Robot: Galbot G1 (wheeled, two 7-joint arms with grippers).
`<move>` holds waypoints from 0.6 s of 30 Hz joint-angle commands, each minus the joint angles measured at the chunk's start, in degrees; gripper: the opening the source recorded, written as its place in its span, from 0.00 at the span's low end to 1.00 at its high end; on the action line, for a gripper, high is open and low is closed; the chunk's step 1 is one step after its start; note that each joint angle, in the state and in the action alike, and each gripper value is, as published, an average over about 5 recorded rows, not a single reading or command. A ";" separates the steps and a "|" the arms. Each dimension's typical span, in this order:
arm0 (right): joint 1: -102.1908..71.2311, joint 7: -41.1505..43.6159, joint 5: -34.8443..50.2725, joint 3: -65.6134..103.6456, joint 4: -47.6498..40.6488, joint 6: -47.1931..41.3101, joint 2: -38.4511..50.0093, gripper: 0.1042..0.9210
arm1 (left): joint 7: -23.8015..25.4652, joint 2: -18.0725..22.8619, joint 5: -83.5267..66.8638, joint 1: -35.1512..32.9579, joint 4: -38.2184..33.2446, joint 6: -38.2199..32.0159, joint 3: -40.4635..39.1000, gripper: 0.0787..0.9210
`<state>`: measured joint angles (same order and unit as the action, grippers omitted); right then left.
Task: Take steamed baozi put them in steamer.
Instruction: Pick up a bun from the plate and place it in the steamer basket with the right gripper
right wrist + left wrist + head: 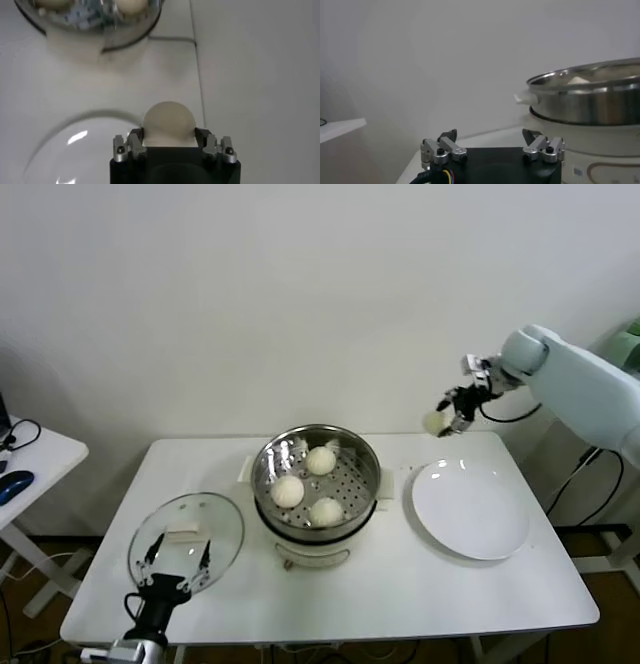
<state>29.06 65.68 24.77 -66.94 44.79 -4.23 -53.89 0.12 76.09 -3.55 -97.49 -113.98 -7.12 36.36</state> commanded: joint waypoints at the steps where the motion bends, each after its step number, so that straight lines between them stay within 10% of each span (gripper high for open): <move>1: 20.25 -2.24 34.64 -29.83 12.10 -7.94 -8.74 0.69 | 0.02 0.23 0.28 0.23 -2.42 0.17 -1.00 0.88; 18: 16.08 -4.30 36.78 -36.14 15.59 -9.03 -19.32 0.69 | -0.02 -0.95 -1.29 0.17 -6.08 0.66 0.23 0.88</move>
<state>43.84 62.32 55.40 -95.33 57.50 -11.66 -67.30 0.10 76.02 -3.96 -97.15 -118.48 -6.71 36.05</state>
